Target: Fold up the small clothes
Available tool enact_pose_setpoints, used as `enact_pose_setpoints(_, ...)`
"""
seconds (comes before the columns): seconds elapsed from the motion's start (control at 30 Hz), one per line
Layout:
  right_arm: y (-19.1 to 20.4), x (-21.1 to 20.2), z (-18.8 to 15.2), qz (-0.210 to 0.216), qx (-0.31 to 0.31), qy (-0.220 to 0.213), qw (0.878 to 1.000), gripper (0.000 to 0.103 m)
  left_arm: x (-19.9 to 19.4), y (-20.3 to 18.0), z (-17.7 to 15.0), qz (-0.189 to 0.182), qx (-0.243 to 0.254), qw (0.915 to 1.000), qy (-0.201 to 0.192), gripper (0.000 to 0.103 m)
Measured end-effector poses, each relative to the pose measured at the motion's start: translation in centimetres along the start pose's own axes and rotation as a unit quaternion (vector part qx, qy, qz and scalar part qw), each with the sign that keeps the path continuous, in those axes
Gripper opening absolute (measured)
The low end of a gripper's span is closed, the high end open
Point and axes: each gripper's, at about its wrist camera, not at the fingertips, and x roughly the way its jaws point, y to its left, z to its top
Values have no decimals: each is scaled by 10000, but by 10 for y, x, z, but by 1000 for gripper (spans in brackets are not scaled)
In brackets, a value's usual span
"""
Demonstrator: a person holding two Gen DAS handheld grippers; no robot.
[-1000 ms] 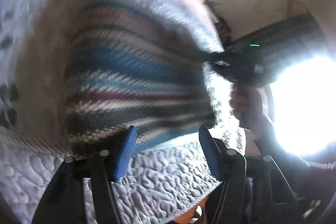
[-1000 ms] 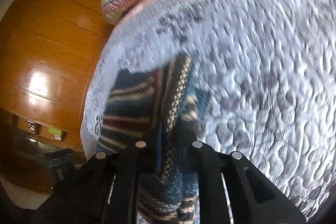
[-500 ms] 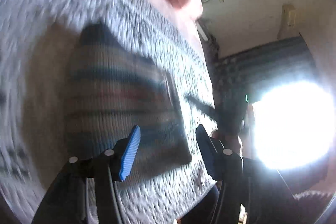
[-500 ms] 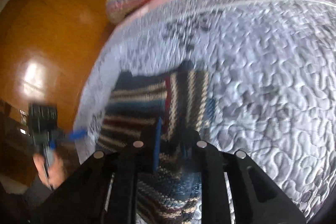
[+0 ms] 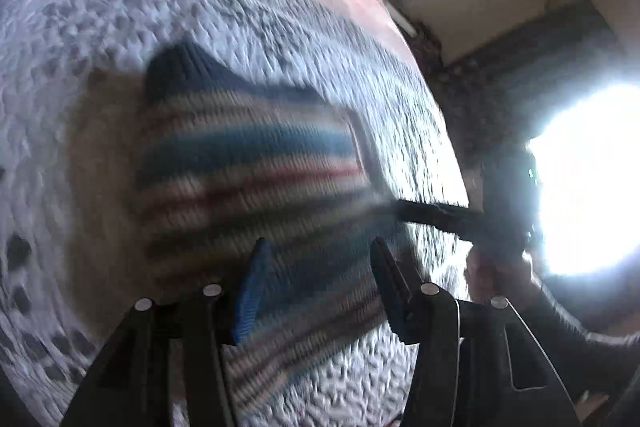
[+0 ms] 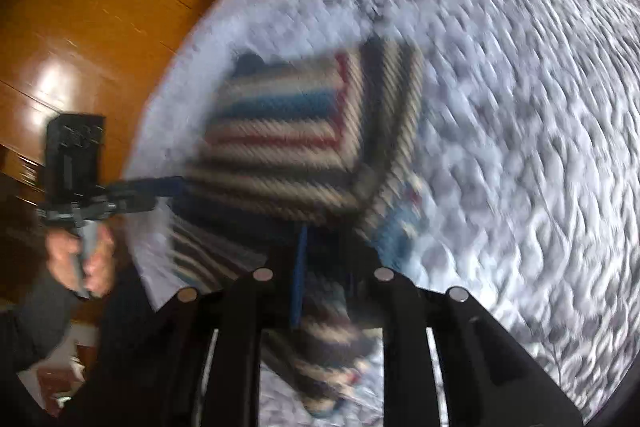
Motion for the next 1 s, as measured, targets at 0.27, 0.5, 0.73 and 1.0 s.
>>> enact_pose_setpoints(0.27,26,-12,-12,-309,-247,-186,9990,17,-21,-21,-22,204,107,9995,-201,50)
enact_pose_setpoints(0.5,24,4,-42,-797,-203,69,9966,8,12,0,-55,871,57,9961,108,52)
enact_pose_setpoints(0.73,50,-24,-74,-1018,-185,-40,9946,15,-29,-2,-91,890,-393,9946,-358,67)
enact_pose_setpoints(1.0,63,-27,-88,-1379,-130,-57,9904,22,-43,5,-113,1059,-807,9904,-366,71)
